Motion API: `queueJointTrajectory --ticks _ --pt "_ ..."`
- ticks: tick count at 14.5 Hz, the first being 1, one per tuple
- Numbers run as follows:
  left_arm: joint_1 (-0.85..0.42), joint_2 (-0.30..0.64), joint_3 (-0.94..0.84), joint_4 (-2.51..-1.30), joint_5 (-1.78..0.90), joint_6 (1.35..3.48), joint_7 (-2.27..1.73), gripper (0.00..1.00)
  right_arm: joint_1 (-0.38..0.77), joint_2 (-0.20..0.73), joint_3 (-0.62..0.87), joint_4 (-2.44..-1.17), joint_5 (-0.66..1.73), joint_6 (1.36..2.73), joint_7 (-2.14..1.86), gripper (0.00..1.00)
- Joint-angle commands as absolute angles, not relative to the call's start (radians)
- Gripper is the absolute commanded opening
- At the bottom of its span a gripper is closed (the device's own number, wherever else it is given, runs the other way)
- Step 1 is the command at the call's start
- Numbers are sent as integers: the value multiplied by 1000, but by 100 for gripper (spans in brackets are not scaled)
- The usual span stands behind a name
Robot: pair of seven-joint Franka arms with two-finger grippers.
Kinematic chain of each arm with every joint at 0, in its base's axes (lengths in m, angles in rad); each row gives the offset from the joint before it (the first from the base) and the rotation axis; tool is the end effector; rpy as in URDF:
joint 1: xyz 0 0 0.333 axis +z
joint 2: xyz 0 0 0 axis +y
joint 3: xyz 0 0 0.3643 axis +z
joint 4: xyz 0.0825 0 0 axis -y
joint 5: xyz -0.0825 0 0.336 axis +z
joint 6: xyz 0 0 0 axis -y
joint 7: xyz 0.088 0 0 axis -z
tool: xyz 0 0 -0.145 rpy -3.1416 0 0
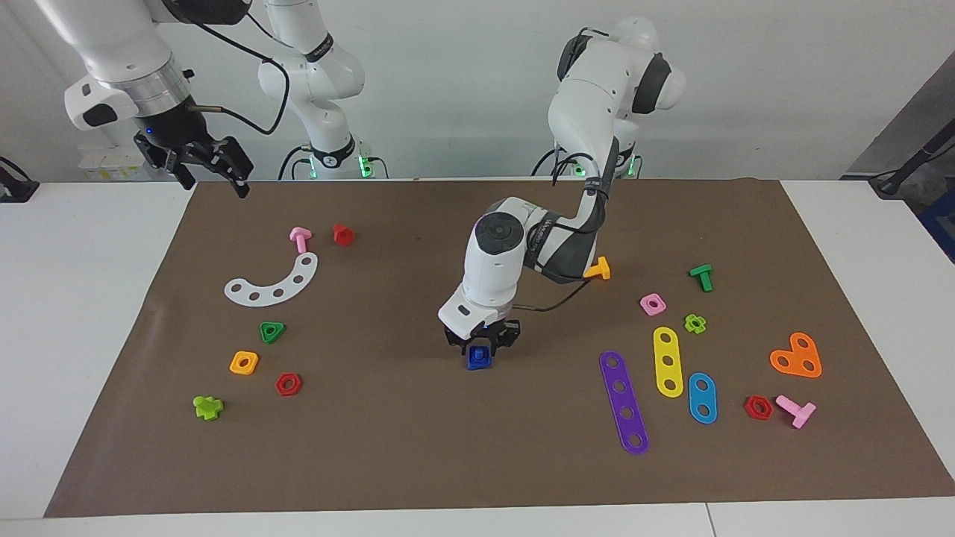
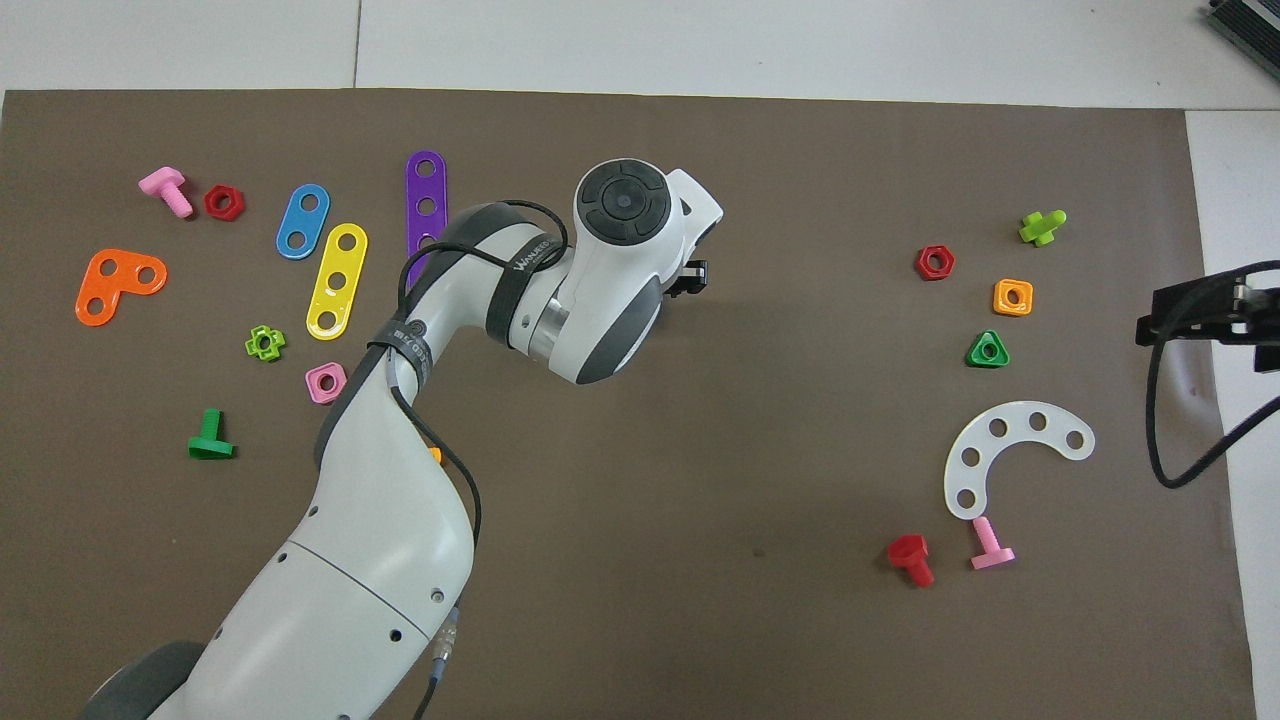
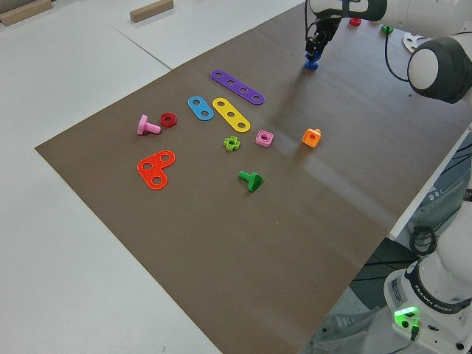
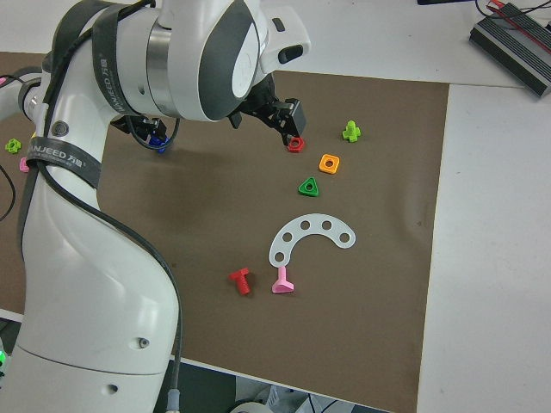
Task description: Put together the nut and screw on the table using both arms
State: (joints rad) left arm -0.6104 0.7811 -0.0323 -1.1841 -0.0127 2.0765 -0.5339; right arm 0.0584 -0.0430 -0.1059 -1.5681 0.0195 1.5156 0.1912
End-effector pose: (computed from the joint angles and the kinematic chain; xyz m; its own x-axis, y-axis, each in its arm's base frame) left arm 0.6126 -0.4507 0.3466 0.9930 -0.0889 0.0781 -0.0955 -0.9917 0.0862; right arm 0.4849 -0.0215 0.6524 0.9718 -0.2352 -0.0141 -0.2355 -0.9716 -0.0217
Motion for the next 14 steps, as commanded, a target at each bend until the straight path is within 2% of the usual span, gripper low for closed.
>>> queueJointTrajectory --ticks 1,6,7,12,14 --pt "-623 779 -21 -1192 26 2089 -543 80 57 -66 -109 -1592 41 1519 172 100" --pt "-603 773 -14 -1166 26 2008 -535 82 57 -66 -109 -1592 41 1519 172 100" --pt "-565 756 -17 -1164 23 1968 -531 81 57 -66 -109 -1592 41 1519 172 100" --pt "-413 576 -25 -1196 8 1822 -320 80 57 -66 -109 -1592 41 1519 172 100" --pt "-324 458 -23 -1319 -15 1821 -194 79 57 -66 -109 -1592 41 1519 172 100"
